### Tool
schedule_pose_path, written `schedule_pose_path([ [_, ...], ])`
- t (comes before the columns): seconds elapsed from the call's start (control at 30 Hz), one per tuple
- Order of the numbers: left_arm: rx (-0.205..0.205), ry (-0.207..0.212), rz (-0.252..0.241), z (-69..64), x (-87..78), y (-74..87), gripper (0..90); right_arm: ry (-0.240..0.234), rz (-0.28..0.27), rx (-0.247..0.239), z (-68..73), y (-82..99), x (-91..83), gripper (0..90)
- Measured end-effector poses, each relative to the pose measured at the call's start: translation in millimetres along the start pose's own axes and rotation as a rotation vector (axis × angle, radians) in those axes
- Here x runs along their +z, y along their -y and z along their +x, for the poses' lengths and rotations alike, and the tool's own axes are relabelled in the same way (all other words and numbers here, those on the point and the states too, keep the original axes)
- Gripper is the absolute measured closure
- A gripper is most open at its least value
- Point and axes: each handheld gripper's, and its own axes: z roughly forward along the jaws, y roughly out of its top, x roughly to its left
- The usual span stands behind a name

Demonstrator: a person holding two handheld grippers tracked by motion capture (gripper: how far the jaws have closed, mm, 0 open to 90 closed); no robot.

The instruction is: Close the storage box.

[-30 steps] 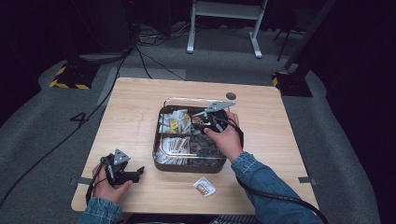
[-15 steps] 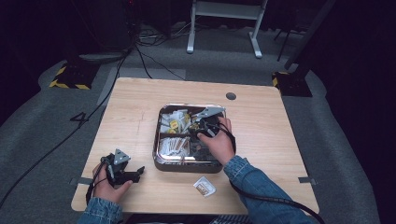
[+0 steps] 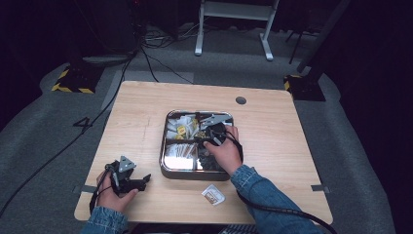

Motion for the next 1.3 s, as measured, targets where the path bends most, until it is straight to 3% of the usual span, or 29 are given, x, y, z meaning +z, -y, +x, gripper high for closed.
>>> schedule_pose_path([
  [0.4, 0.003, -0.001, 0.001, 0.2, -0.1, 0.0, 16.2, -0.007, -0.023, -0.001, 2.7, 3.6, 5.4, 57.6],
  [0.53, 0.003, -0.001, 0.000, 0.2, 0.0, 0.0, 16.2, -0.005, -0.015, -0.014, 4.4, 3.2, 6.4, 54.1],
  [0.63, 0.003, -0.001, 0.000, 0.2, -0.1, 0.0, 16.2, -0.027, -0.015, -0.024, 4.2, 3.3, 6.3, 44.6],
  [0.7, 0.003, -0.001, 0.001, 0.2, -0.1, -0.1, 16.2, -0.028, -0.019, -0.020, 4.2, 3.3, 6.0, 43.2],
  [0.77, 0.000, 0.003, 0.003, 0.3, 0.0, -0.3, 16.1, -0.045, -0.046, -0.003, 3.0, 3.6, 3.8, 38.6],
  [0.9, -0.001, -0.003, -0.001, 0.7, 2.2, -2.4, 15.7, -0.050, -0.047, -0.007, 1.4, 4.8, -2.1, 36.4],
  [1.3, -0.006, -0.005, 0.000, 1.7, 5.3, -5.7, 15.3, -0.053, -0.065, 0.018, -15.1, 4.4, -33.1, 36.8],
])
